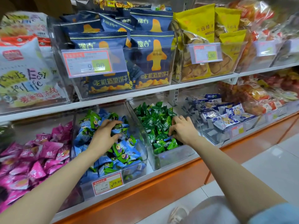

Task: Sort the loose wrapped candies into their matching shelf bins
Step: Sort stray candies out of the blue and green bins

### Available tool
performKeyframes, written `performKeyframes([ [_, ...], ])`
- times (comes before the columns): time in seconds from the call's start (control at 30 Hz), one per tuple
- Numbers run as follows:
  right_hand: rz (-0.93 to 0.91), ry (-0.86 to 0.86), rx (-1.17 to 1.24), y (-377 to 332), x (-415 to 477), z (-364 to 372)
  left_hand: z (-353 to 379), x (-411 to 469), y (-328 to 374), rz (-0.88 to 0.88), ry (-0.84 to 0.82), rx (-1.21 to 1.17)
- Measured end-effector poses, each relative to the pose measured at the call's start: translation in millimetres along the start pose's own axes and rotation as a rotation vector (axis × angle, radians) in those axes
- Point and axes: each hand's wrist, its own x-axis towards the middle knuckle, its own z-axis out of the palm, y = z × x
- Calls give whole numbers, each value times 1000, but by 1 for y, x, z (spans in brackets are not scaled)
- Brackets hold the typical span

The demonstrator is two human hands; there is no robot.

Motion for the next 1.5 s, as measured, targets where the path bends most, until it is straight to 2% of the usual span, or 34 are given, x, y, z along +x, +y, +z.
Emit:
performKeyframes([
  [0.1,2,33,50,0,3,-1,-3,-2,-2,13,44,-37],
  [0.17,71,105,192,5,3,-15,-8,-5,-6,31,84,-27],
  [0.23,189,223,520,5,-1,-33,-14,-7,-8,39,156,-28],
  [0.33,300,327,1199,-23,-9,-53,-23,-10,-10,5,273,-47],
  [0.4,276,338,1412,-54,-7,-57,-27,-10,-10,-29,298,-37],
  [0.43,245,348,1410,-71,-4,-59,-28,-9,-11,-42,261,-28],
  [0.5,98,306,1201,-99,3,-59,-29,-9,-13,-69,89,31],
  [0.57,-133,114,870,-118,10,-52,-30,-13,-13,-74,-62,104],
  [0.63,-246,-74,636,-124,11,-45,-32,-15,-13,-45,-69,112],
  [0.7,-211,-73,747,-114,9,-47,-35,-17,-12,-8,-15,83],
  [0.77,-74,67,940,-94,7,-51,-34,-16,-8,40,30,75],
  [0.8,-8,133,955,-80,8,-48,-32,-14,-5,73,41,77],
  [0.83,39,148,925,-66,9,-43,-29,-13,0,111,41,78],
  [0.9,52,16,779,-45,9,-29,-21,-11,12,189,-11,71],
  [0.97,-43,-149,525,-34,12,-14,-10,-8,23,265,-93,65],
  [1.0,-100,-180,405,-33,13,-8,-4,-5,28,300,-130,75],
  [1.17,-177,-186,58,-43,21,5,21,8,40,336,-249,179],
  [1.37,-214,-112,107,-36,20,9,24,9,33,313,-254,113],
  [1.5,-195,-106,234,-28,16,8,26,10,30,327,-245,77],
])
